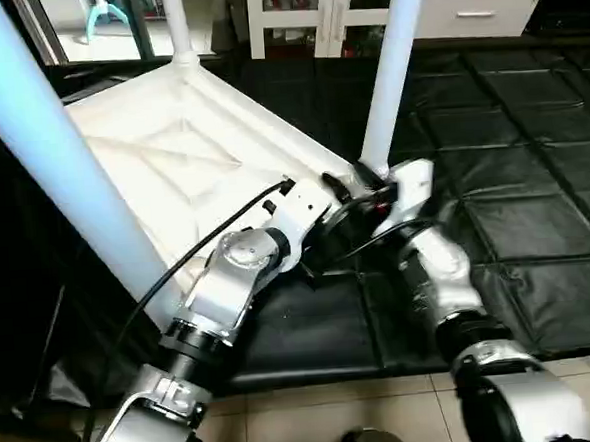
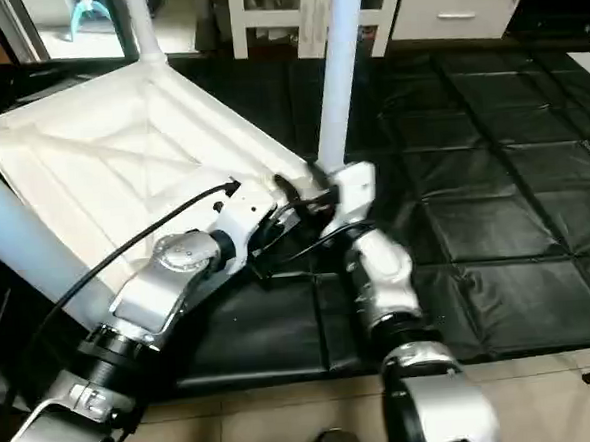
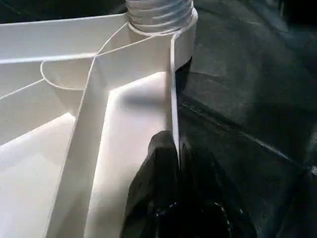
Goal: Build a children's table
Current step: Insert table leg to table base
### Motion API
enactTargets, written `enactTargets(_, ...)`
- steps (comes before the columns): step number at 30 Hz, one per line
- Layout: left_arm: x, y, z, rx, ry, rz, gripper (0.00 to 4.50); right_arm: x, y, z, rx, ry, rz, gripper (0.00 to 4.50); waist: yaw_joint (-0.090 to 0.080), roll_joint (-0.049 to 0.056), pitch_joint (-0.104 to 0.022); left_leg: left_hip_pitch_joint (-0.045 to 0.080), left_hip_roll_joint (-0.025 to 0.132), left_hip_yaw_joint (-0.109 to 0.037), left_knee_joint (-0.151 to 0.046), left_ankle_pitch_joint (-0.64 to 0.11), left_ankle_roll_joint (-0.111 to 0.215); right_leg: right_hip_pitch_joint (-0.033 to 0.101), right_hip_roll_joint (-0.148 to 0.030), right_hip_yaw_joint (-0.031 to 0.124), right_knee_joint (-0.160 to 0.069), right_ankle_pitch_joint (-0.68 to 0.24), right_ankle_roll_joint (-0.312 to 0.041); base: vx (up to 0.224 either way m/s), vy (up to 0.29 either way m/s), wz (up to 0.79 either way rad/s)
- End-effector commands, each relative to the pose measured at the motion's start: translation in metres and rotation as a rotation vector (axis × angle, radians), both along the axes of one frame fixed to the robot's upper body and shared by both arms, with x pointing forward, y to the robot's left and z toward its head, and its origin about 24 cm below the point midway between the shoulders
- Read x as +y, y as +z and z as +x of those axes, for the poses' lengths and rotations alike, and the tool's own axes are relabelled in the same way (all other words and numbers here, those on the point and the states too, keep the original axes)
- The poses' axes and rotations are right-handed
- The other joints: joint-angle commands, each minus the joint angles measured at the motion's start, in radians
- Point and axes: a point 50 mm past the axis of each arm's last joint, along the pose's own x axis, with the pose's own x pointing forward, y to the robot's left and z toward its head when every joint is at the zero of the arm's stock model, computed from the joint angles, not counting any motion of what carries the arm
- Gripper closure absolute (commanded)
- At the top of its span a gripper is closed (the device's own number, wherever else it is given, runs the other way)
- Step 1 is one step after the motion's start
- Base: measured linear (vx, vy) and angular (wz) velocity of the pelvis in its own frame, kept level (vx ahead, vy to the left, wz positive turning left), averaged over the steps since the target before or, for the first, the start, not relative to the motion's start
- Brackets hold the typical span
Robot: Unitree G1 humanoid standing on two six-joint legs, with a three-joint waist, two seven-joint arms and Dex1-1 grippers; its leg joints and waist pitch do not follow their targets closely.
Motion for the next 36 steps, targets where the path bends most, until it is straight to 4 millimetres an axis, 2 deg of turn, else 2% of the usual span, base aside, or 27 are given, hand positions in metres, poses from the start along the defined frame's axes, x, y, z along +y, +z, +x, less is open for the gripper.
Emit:
enactTargets(1, -0.001, -0.004, -0.007, 0.007, -0.057, -0.003, 4.5, -0.013, 0.005, -0.004, -0.042, -0.02, 0.013, 1.65, 0.01, -0.008, -0.072, 0.029, 0.054, -0.028, -0.057, 0.006, 0.219, 0.051, -0.047, 0.024, -0.044, 0.115, -0.332, 0.0, 0.0, 0.0)
enactTargets(6, 0.014, -0.015, -0.007, 0.029, -0.048, 0.045, 4.5, -0.026, 0.007, -0.024, -0.085, 0.117, -0.004, 1.65, 0.021, -0.008, -0.071, 0.033, 0.057, -0.03, -0.059, -0.002, 0.218, 0.051, -0.043, 0.024, -0.045, 0.111, -0.31, 0.0, 0.0, 0.0)
enactTargets(7, 0.018, -0.017, -0.006, 0.031, -0.045, 0.052, 4.5, -0.028, 0.006, -0.031, -0.091, 0.146, -0.017, 1.65, 0.021, -0.003, -0.07, 0.033, 0.057, -0.031, -0.061, -0.017, 0.209, 0.05, -0.042, 0.024, -0.049, 0.092, -0.305, 0.0, 0.0, 0.0)
enactTargets(8, 0.018, -0.017, -0.006, 0.031, -0.045, 0.052, 4.5, -0.028, 0.006, -0.031, -0.091, 0.146, -0.017, 1.65, 0.02, -0.005, -0.07, 0.033, 0.055, -0.03, -0.062, -0.024, 0.204, 0.05, -0.041, 0.023, -0.051, 0.081, -0.302, 0.0, 0.0, 0.0)
enactTargets(9, 0.022, -0.018, -0.006, 0.033, -0.044, 0.056, 4.5, -0.032, 0.005, -0.037, -0.094, 0.166, -0.024, 1.65, 0.017, -0.005, -0.066, 0.031, 0.054, -0.031, -0.065, -0.058, 0.189, 0.05, -0.042, 0.024, -0.057, 0.039, -0.299, 0.0, 0.0, 0.0)
enactTargets(10, 0.024, -0.019, -0.005, 0.032, -0.044, 0.059, 4.5, -0.035, 0.005, -0.04, -0.095, 0.174, -0.026, 1.65, 0.016, -0.008, -0.065, 0.032, 0.054, -0.032, -0.069, -0.116, 0.157, 0.048, -0.044, 0.026, -0.066, -0.042, -0.284, 0.0, 0.0, 0.0)
enactTargets(11, 0.027, -0.019, -0.005, 0.034, -0.043, 0.063, 4.5, -0.039, 0.006, -0.044, -0.1, 0.178, -0.027, 1.46, 0.015, -0.004, -0.063, 0.032, 0.053, -0.033, -0.072, -0.128, 0.147, 0.048, -0.043, 0.026, -0.07, -0.063, -0.28, 0.0, 0.0, 0.0)
enactTargets(13, 0.034, -0.02, -0.003, 0.035, -0.038, 0.079, 4.5, -0.046, 0.008, -0.051, -0.103, 0.186, -0.021, 1.26, 0.015, -0.006, -0.062, 0.033, 0.054, -0.034, -0.074, -0.159, 0.128, 0.045, -0.042, 0.027, -0.075, -0.099, -0.264, 0.0, 0.0, 0.0)
enactTargets(14, 0.037, -0.021, -0.003, 0.037, -0.037, 0.088, 4.5, -0.049, 0.01, -0.055, -0.099, 0.202, -0.023, 1.17, 0.011, 0.0, -0.061, 0.03, 0.052, -0.037, -0.077, -0.164, 0.118, 0.046, -0.04, 0.026, -0.075, -0.106, -0.26, 0.0, 0.0, 0.0)
enactTargets(16, 0.04, -0.021, -0.003, 0.034, -0.044, 0.097, 4.5, -0.055, 0.012, -0.059, -0.087, 0.2, -0.038, 1.04, 0.01, -0.002, -0.06, 0.031, 0.052, -0.037, -0.079, -0.186, 0.105, 0.043, -0.039, 0.026, -0.079, -0.122, -0.251, 0.0, 0.0, 0.0)
enactTargets(18, 0.041, -0.021, -0.003, 0.032, -0.05, 0.097, 4.5, -0.058, 0.013, -0.059, -0.085, 0.178, -0.051, 0.87, 0.006, -0.002, -0.06, 0.031, 0.052, -0.038, -0.081, -0.201, 0.092, 0.041, -0.039, 0.025, -0.08, -0.139, -0.247, 0.0, 0.0, 0.0)
enactTargets(20, 0.038, -0.02, -0.011, 0.006, -0.165, 0.079, 4.5, -0.075, 0.015, -0.052, -0.05, 0.09, -0.088, 0.87, 0.004, -0.003, -0.06, 0.03, 0.05, -0.038, -0.081, -0.201, 0.082, 0.039, -0.04, 0.026, -0.084, -0.161, -0.242, 0.0, 0.0, 0.0)
enactTargets(24, 0.033, -0.019, -0.023, -0.009, -0.303, 0.053, 4.5, -0.084, 0.02, -0.049, 0.004, 0.113, -0.082, 0.87, 0.006, -0.003, -0.06, 0.034, 0.05, -0.036, -0.081, -0.195, 0.09, 0.04, -0.039, 0.027, -0.084, -0.153, -0.244, 0.0, 0.0, 0.0)
enactTargets(26, 0.032, -0.021, -0.033, 0.015, -0.379, 0.052, 4.5, -0.087, 0.024, -0.047, 0.046, 0.166, -0.103, 0.87, 0.013, 0.001, -0.064, 0.035, 0.052, -0.035, -0.078, -0.156, 0.099, 0.042, -0.038, 0.026, -0.076, -0.097, -0.255, 0.0, 0.0, 0.0)
enactTargets(27, 0.032, -0.022, -0.035, 0.024, -0.396, 0.054, 4.5, -0.088, 0.025, -0.047, 0.051, 0.177, -0.114, 0.87, 0.016, 0.002, -0.065, 0.039, 0.053, -0.032, -0.076, -0.137, 0.105, 0.038, -0.037, 0.027, -0.073, -0.061, -0.262, 0.0, 0.0, 0.0)
enactTargets(29, 0.031, -0.024, -0.041, 0.038, -0.448, 0.058, 4.5, -0.092, 0.027, -0.045, 0.068, 0.198, -0.125, 0.87, 0.019, -0.005, -0.069, 0.037, 0.052, -0.03, -0.074, -0.109, 0.118, 0.043, -0.037, 0.026, -0.066, -0.02, -0.274, 0.0, 0.0, 0.0)
enactTargets(31, 0.029, -0.025, -0.047, 0.052, -0.492, 0.065, 4.5, -0.097, 0.031, -0.046, 0.095, 0.263, -0.128, 0.87, 0.023, -0.007, -0.07, 0.039, 0.053, -0.03, -0.071, -0.094, 0.131, 0.046, -0.04, 0.026, -0.063, 0.002, -0.28, 0.0, 0.0, 0.0)
enactTargets(33, 0.028, -0.027, -0.049, 0.058, -0.507, 0.073, 4.5, -0.098, 0.032, -0.049, 0.108, 0.313, -0.138, 0.87, 0.036, -0.003, -0.069, 0.042, 0.055, -0.029, -0.069, -0.076, 0.142, 0.046, -0.041, 0.028, -0.061, 0.018, -0.283, 0.0, 0.0, 0.0)
enactTargets(34, 0.028, -0.028, -0.05, 0.064, -0.516, 0.079, 4.5, -0.099, 0.032, -0.051, 0.123, 0.35, -0.144, 0.87, 0.039, -0.008, -0.071, 0.041, 0.053, -0.027, -0.067, -0.066, 0.146, 0.046, -0.041, 0.028, -0.059, 0.028, -0.283, 0.0, 0.0, 0.0)
enactTargets(36, 0.028, -0.029, -0.051, 0.067, -0.524, 0.081, 4.5, -0.099, 0.033, -0.052, 0.135, 0.378, -0.151, 0.87, 0.04, -0.008, -0.071, 0.039, 0.052, -0.027, -0.067, -0.062, 0.148, 0.047, -0.041, 0.027, -0.059, 0.023, -0.282, 0.0, 0.0, 0.0)
